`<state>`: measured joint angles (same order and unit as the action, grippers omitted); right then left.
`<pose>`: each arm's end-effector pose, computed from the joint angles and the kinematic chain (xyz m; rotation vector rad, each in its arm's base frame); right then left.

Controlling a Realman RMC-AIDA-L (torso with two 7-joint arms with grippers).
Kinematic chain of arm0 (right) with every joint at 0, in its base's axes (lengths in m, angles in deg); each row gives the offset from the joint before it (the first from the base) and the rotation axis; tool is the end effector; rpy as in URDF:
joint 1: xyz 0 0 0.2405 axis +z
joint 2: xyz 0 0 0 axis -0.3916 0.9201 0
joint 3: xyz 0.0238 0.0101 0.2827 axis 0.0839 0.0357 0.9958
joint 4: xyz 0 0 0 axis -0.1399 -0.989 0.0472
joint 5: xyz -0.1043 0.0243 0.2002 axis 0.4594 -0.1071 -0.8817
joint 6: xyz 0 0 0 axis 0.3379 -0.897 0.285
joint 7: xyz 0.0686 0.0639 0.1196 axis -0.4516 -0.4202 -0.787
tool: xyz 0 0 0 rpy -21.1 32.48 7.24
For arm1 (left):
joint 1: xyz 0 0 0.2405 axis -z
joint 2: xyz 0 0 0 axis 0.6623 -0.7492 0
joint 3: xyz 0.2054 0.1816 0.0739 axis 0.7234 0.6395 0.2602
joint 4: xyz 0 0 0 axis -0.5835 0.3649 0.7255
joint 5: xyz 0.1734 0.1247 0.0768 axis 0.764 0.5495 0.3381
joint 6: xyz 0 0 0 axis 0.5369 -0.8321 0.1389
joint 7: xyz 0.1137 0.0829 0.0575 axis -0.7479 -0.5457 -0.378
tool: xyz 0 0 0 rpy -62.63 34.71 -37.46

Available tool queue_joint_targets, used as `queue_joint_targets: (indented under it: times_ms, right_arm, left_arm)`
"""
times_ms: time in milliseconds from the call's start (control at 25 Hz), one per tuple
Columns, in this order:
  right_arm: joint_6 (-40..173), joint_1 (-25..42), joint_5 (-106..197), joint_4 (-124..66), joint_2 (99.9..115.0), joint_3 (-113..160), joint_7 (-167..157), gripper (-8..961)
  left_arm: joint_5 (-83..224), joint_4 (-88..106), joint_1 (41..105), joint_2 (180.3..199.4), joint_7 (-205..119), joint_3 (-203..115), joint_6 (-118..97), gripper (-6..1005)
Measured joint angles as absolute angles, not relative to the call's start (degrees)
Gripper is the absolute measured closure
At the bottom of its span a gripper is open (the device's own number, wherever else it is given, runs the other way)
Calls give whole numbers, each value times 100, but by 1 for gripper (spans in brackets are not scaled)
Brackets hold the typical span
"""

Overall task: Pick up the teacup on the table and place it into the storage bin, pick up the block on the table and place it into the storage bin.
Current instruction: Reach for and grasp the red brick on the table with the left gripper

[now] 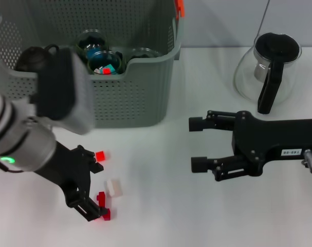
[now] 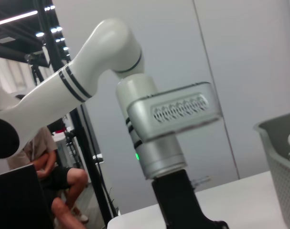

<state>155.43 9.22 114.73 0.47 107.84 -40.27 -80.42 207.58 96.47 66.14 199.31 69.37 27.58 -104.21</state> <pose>0.2251 0.3412 -0.0284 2.8670 -0.3849 -0.9995 -0.2087 0.3239 -0.0173 -2.9539 -0.2901 0.5746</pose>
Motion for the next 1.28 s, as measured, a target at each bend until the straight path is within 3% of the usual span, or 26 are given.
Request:
queue_joint_targets:
  times_ms: [280,1280]
  right_arm:
    - [15391,949,11543,37,10882,-4022,-7998,7]
    - [15310,943,11606,11,10894,-4008,-7931,8]
  left_arm:
    - [21581,9325,6978,19933,7710,3764,-10216,54]
    - [21894,8361,7352,19938,8454,4807,-9517,60]
